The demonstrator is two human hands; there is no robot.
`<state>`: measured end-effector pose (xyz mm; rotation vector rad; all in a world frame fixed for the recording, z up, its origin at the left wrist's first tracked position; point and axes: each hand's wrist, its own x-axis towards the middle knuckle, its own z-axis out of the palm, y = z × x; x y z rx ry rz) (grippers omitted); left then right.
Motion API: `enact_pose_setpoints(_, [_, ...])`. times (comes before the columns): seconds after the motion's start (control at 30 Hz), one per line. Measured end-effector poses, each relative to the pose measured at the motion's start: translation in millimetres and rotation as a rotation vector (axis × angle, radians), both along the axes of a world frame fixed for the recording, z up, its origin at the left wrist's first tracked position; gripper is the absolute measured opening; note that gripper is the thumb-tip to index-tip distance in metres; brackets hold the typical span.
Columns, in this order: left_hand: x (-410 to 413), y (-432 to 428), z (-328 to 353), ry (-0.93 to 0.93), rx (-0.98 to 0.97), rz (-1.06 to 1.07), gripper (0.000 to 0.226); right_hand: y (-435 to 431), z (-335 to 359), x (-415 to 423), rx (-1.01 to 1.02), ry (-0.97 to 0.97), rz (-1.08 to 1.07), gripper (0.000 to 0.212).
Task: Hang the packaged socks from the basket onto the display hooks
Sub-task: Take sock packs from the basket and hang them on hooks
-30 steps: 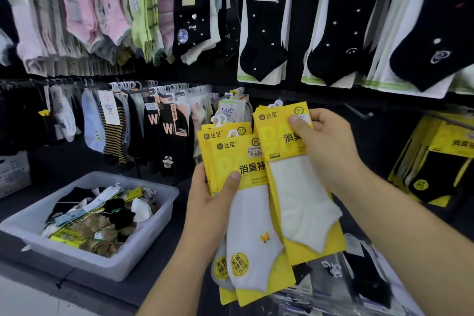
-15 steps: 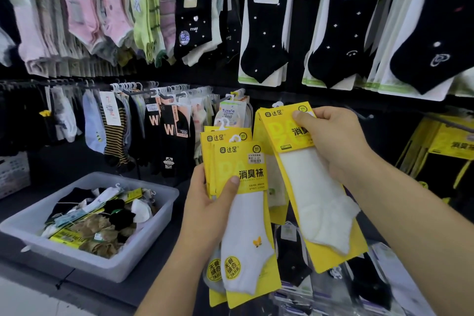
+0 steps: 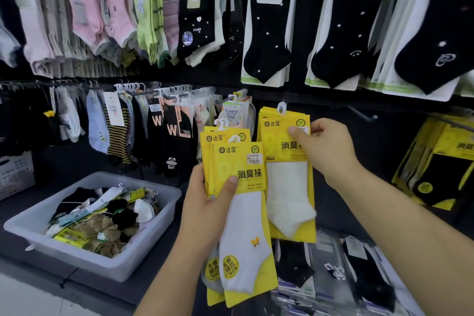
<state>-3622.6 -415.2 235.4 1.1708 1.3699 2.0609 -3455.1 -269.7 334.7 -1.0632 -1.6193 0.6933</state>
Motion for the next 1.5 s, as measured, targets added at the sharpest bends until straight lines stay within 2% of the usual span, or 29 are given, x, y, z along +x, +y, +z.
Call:
enact_pose_setpoints(0.17, [-2.7, -0.9, 0.8, -0.013, 0.005, 0.011, 0.023, 11.5, -10.2, -8.1, 0.001, 0.02, -0.058, 0.039])
enact_pose_setpoints(0.33, [5.3, -1.3, 3.0, -0.044, 0.006, -0.045, 0.023, 18.6, -17.4, -16.3, -0.113, 0.099, -0.049, 0.042])
enact_pose_setpoints(0.47, [9.9, -1.8, 5.2, -0.066, 0.011, -0.085, 0.021, -0.1, -21.4, -11.1, 0.041, 0.014, -0.135, 0.038])
enact_pose_setpoints(0.57, [13.9, -1.2, 7.0, -0.078, 0.029, -0.102, 0.022, -28.1, -21.2, -14.5, 0.022, -0.009, 0.101, 0.047])
enact_pose_setpoints(0.67, [18.3, 0.2, 7.1, -0.108, 0.045, -0.126, 0.028, -47.2, -22.2, -19.6, -0.038, -0.094, 0.269, 0.042])
enact_pose_setpoints(0.83, [19.5, -1.1, 8.1, -0.121, 0.076, -0.134, 0.022, -47.3, -15.9, -12.3, -0.112, 0.199, 0.364, 0.014])
enact_pose_setpoints(0.9, [19.3, -1.3, 7.1, -0.121, 0.068, -0.132, 0.022, -42.7, -10.2, -7.6, -0.033, 0.256, 0.318, 0.006])
enact_pose_setpoints(1.0, [16.9, -1.0, 5.0, -0.126, 0.055, -0.1, 0.019, -34.7, -1.9, -2.0, 0.019, 0.304, 0.227, 0.008])
enact_pose_setpoints(1.5, [5.2, -2.6, 1.5, -0.04, 0.029, -0.008, 0.023, -18.9, 1.2, -3.5, -0.103, 0.347, 0.119, 0.016])
